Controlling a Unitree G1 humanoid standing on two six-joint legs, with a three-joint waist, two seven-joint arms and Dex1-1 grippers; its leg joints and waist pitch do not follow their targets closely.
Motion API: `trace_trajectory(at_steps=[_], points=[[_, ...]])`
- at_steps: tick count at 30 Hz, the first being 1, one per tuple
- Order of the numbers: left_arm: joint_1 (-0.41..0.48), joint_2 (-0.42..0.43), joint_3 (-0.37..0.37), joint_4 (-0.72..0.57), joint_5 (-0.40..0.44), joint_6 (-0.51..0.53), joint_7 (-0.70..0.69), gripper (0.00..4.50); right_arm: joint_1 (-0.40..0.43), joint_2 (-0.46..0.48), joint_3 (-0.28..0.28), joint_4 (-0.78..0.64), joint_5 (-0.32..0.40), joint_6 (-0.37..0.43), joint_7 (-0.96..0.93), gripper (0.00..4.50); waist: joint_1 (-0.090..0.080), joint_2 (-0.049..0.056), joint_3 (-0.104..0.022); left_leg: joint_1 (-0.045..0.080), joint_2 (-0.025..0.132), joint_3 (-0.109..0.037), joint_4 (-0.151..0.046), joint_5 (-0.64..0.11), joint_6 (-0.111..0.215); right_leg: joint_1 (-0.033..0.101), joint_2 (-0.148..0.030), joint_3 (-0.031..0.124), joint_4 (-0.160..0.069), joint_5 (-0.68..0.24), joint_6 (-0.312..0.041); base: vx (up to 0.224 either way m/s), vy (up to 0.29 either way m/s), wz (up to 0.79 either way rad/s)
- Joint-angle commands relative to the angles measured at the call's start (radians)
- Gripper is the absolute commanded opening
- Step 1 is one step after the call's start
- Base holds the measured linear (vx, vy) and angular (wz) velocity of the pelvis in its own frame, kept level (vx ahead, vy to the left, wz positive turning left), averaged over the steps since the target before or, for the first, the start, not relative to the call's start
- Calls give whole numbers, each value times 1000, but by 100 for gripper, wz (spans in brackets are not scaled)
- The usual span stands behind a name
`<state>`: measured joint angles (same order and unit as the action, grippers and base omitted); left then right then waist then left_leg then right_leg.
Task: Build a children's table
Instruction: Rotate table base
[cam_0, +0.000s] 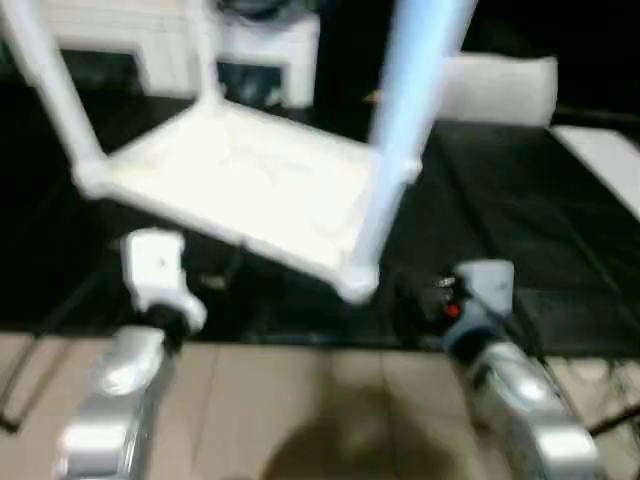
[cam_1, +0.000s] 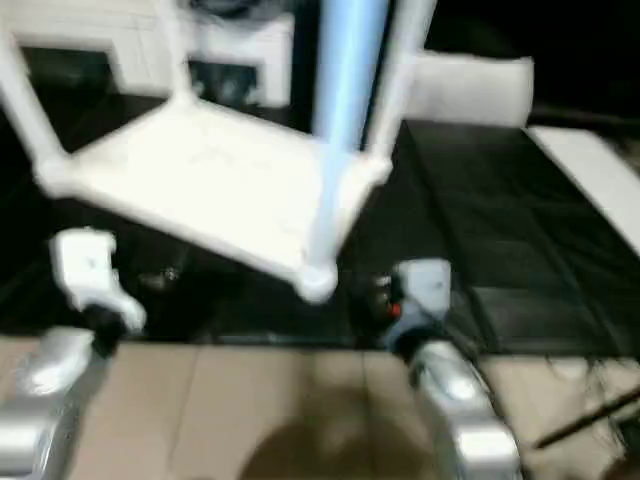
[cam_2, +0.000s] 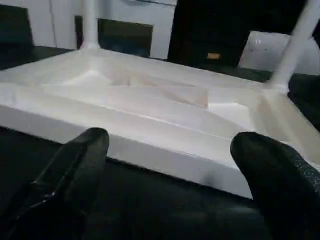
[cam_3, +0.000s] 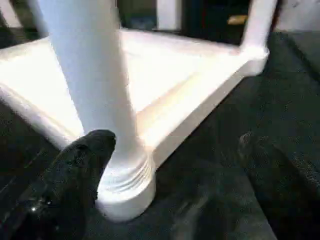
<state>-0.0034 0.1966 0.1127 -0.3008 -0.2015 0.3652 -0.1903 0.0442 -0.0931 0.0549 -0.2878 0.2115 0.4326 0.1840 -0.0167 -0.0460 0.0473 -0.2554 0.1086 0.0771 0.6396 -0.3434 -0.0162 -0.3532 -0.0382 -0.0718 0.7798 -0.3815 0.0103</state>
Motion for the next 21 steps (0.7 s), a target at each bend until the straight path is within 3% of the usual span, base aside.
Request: trace_trajectory(at_steps=[1, 2, 3, 4, 5, 6, 7, 8, 9, 10, 11, 12, 13, 14, 15, 16, 17, 18, 19, 20, 21], points=[[-12, -14, -30, -6, -2, 2, -8, 446, 6, -16, -31, -1, -3, 1, 0, 450, -31, 38, -38, 74, 132, -77, -156, -6, 313, -105, -19, -14, -13, 139, 31, 169, 17, 10], [-12, -14, -31, -7, -3, 2, -10, 446, 5, -17, -31, -1, -3, 0, 0, 450, -40, 8, -40, 65, 112, -31, -166, -19, 319, -97, -37, -2, -75, 232, -24, 176, -25, -4], [-11, -15, -34, -6, -2, -1, -14, 446, 5, -18, -32, 0, -3, -1, 1, 450, -41, -8, -40, 54, 88, -12, -172, -28, 309, -73, -47, 11, -121, 242, -51, 176, -25, -4], [-11, -13, -38, -5, 0, -3, -18, 446, 4, -19, -34, 0, -2, -3, 1, 450, -24, -54, -58, 22, 7, 38, -110, -117, 251, 25, -90, 97, -205, 91, -96, 197, -70, -2], [-12, -11, -42, -4, 0, -4, -21, 446, 4, -20, -35, 0, -1, -4, 1, 450, 3, -72, -48, -3, -42, 60, -26, -145, 202, 69, -139, 172, -272, -159, -157, 213, -65, 2], [-14, -8, -47, -2, -3, -5, -29, 446, 3, -20, -38, -1, -1, -5, 1, 450, 15, -73, -53, -48, -44, 24, 102, -86, 121, 123, -204, 240, -311, -503, -284, 213, -65, 2], [-15, -6, -51, -1, -6, -5, -35, 446, 3, -21, -40, -1, 0, -6, 1, 450, 26, -65, -48, -105, -21, -10, 144, -12, 38, 149, -209, 231, -291, -474, -324, 218, -22, -10], [-17, -5, -58, 1, -7, -11, -46, 446, 3, -24, -43, -1, -2, -9, 1, 450, 33, -53, -41, -125, -8, -21, 152, 39, -4, 141, -200, 217, -285, -319, -367, 206, 2, -9], [-19, -3, -63, 2, -8, -11, -53, 446, 3, -26, -46, 0, -2, -11, 1, 450, 31, -45, -31, -131, 5, -23, 149, 76, -14, 127, -199, 192, -292, -276, -386, 206, 2, -9], [-20, 1, -72, 3, -8, -8, -62, 446, 4, -29, -49, 0, -3, -12, 1, 450, 31, -32, -21, -137, 21, -15, 108, 161, -21, 103, -168, 130, -309, -271, -389, 174, 14, -7], [-19, 0, -77, 3, -14, -13, -74, 446, 4, -31, -51, 2, -4, -13, 0, 450, 31, -16, -12, -125, 35, -11, 58, 193, -15, 82, -144, 87, -314, -316, -361, 170, 98, 7], [-18, -1, -80, 2, -21, -18, -84, 446, 5, -34, -52, 3, -6, -15, 0, 450, 3, 43, -8, -89, 100, -34, -113, 72, 20, 68, -18, 7, -245, -208, -231, 170, 98, 7], [-18, 5, -89, 3, -22, -18, -98, 446, 4, -36, -54, 4, -8, -16, -1, 450, -25, 67, -21, -50, 149, -100, -137, 29, 41, 17, 18, -4, -125, -101, -169, 221, 147, 12], [-18, 19, -110, 7, -23, -17, -130, 446, 3, -42, -58, 7, -12, -17, -1, 450, -32, 60, -46, 3, 184, -124, -125, 58, 111, -18, 1, 11, -98, -38, -136, 225, 92, 5], [-18, 29, -121, 10, -33, -28, -166, 446, 0, -48, -62, 11, -17, -18, -2, 450, -23, 57, -72, 33, 176, -140, -67, 478, 245, -59, -20, 23, -75, 117, -43, 225, 92, 5], [-23, 48, -135, 20, -37, -20, -199, 446, -4, -58, -65, 17, -21, -20, -1, 450, -10, 53, -73, 20, 147, -113, -23, 1127, 250, -80, -39, 45, -93, 296, 43, 166, 78, 7], [-29, 62, -144, 31, -32, -21, -218, 446, -6, -64, -67, 21, -24, -22, 1, 450, -5, 45, -80, 21, 129, -95, -6, 1358, 205, -79, -48, 57, -120, 380, 72, 17, 85, 7], [-43, 93, -160, 57, -14, -27, -247, 446, -9, -76, -72, 29, -30, -24, 9, 450, -7, 16, -81, 0, 69, -49, -3, 1377, 126, -71, -51, 79, -181, 496, 76, 17, 85, 7], [-50, 103, -164, 66, -7, -27, -253, 446, -9, -80, -73, 30, -31, -26, 14, 450, -7, -19, -67, -47, 18, -10, -17, 985, 85, -31, -67, 103, -201, 599, 26, 0, 0, 0], [-63, 124, -172, 84, 4, -32, -275, 446, -8, -90, -76, 30, -32, -25, 22, 450, -4, -28, -73, -66, 12, 1, -21, 830, 89, -3, -79, 117, -195, 658, -11, 0, 0, 0], [-75, 142, -176, 96, 3, -31, -302, 446, -8, -99, -78, 32, -33, -27, 28, 450, 3, -34, -82, -106, 26, -1, -47, 575, 82, 48, -99, 128, -194, 700, -48, 0, 0, 0]])
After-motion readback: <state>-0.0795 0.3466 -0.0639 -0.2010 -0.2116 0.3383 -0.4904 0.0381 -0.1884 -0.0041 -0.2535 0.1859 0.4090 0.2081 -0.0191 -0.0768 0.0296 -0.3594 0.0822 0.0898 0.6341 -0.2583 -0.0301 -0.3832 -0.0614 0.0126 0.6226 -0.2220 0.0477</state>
